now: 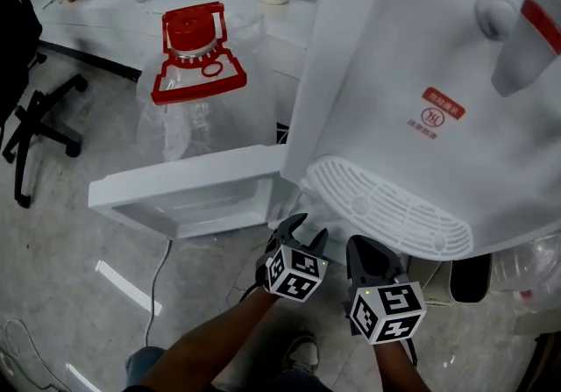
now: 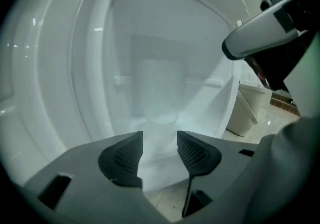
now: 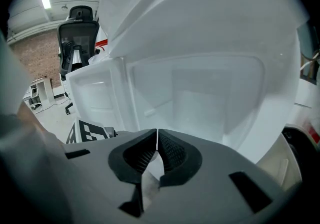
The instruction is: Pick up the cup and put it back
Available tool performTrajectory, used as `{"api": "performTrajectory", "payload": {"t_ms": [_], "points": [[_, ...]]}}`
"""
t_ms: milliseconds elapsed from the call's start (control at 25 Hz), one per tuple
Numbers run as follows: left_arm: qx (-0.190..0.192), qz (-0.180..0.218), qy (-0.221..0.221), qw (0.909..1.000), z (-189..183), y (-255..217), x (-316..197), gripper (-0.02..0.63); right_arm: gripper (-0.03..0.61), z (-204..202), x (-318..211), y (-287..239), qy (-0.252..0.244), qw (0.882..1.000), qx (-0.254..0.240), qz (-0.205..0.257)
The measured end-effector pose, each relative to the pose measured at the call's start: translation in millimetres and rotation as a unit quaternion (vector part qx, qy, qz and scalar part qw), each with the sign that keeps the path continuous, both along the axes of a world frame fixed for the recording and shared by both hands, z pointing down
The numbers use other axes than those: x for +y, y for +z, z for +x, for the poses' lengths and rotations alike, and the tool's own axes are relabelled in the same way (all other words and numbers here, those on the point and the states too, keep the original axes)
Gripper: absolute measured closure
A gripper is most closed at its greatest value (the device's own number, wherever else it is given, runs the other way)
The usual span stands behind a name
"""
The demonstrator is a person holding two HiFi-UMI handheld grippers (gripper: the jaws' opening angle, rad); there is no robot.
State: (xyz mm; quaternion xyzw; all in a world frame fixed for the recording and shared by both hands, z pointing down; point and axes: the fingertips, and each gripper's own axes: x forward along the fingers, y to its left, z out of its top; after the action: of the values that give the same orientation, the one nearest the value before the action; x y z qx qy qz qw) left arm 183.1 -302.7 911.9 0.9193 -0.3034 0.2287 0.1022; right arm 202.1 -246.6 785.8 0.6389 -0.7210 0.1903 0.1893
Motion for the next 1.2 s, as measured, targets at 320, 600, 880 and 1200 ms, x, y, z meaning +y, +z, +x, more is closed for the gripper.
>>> {"api": "performTrajectory", "payload": {"t_ms": [320, 600, 880, 1200], "points": [[0.005, -0.005, -0.015, 0.9999, -42.0, -75.1, 25.9, 0.47, 0.557, -32.4, 12.9, -44.7, -0.02, 0.999, -0.014, -0.036], [0.021, -0.004, -0.024, 0.9995, -82.5, -186.7, 54.8, 0.532, 0.557, -70.7, 30.1, -128.9, -0.023, 0.998, -0.034, -0.051], [0.036, 0.007, -0.034, 0.9988, -123.9, -313.7, 83.1, 0.591, 0.557, -109.4, 52.4, -229.9, -0.037, 0.997, -0.042, -0.05], [0.045, 0.005, -0.043, 0.9981, -161.3, -459.6, 127.5, 0.601, 0.557, -143.4, 86.0, -357.3, -0.036, 0.998, -0.047, -0.036]]}}
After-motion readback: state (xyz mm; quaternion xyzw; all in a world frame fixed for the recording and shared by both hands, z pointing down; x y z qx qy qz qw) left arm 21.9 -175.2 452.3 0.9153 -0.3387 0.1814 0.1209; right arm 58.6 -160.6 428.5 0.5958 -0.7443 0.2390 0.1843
